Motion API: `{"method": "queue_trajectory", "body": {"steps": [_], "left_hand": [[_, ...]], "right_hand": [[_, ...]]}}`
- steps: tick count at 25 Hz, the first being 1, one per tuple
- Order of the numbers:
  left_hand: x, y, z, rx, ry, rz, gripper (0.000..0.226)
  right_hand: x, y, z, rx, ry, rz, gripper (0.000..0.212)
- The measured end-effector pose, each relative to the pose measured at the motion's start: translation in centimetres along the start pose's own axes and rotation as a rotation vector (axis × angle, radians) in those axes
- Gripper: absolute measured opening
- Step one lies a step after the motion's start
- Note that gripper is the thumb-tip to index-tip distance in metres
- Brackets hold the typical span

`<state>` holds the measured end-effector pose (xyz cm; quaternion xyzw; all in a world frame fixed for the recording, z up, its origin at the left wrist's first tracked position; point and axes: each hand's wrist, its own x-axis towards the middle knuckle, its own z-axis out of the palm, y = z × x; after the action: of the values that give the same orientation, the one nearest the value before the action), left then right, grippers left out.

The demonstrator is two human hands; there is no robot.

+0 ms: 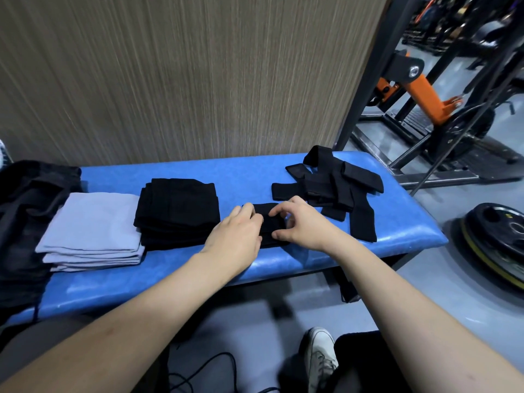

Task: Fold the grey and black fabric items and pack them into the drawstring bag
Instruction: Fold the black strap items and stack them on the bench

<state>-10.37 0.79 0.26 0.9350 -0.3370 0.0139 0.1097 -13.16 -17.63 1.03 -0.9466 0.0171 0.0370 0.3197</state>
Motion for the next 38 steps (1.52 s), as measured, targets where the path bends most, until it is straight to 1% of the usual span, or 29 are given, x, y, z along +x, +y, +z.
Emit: {"method": "queue_trajectory", "body": {"steps": [3,6,9,12,17,22,24,26,27,29,33,35,38], "left_hand": [[-0.1,0.1,0.2,0.025,0.0,0.018,0.031],[0.0,0.4,0.1,-0.003,0.008,0.018,0.033],[1.0,0.8,-0.8,-0.045,0.048,0.01,0.035],[2.6,1.8,-1.3,-0.021,0.099,0.023,0.028],[5.3,4.5,-0.4,-0.055,0.182,0.044,0.025],[8.8,6.7,0.9,-0.06,0.309,0.106,0.021],[10.7,7.7,1.2,-0.06,0.37,0.128,0.021],[12.7,9.0,1.7,-0.013,0.401,0.191,0.027],[13.9,9.7,2.0,0.025,0.398,0.222,0.034],[16.3,11.0,2.6,0.083,0.344,0.24,0.046],[20.9,12.8,4.1,0.142,0.25,0.199,0.053],[22.5,13.4,4.7,0.159,0.224,0.21,0.053],[23.7,13.8,5.1,0.144,0.2,0.204,0.047]], "right_hand": [[0.0,0.0,0.1,0.01,-0.01,-0.014,0.042],[-0.4,0.2,-0.1,0.03,0.01,-0.046,0.037],[-1.3,0.9,-1.0,-0.02,0.109,-0.049,0.024],[-2.5,1.9,-2.8,-0.164,0.226,0.023,0.015],[-4.2,4.8,-6.0,-0.358,0.346,0.141,0.014],[-4.3,8.9,-8.3,-0.425,0.529,0.243,0.014],[-3.7,10.3,-8.9,-0.462,0.609,0.252,0.019],[-2.6,11.7,-9.4,-0.517,0.675,0.278,0.03],[-1.9,12.5,-9.6,-0.536,0.695,0.301,0.035],[-1.0,14.2,-10.0,-0.537,0.692,0.37,0.044],[-0.1,17.1,-10.4,-0.487,0.608,0.51,0.052],[0.4,17.6,-10.4,-0.482,0.601,0.501,0.051],[0.9,17.5,-10.0,-0.461,0.595,0.435,0.047]]}}
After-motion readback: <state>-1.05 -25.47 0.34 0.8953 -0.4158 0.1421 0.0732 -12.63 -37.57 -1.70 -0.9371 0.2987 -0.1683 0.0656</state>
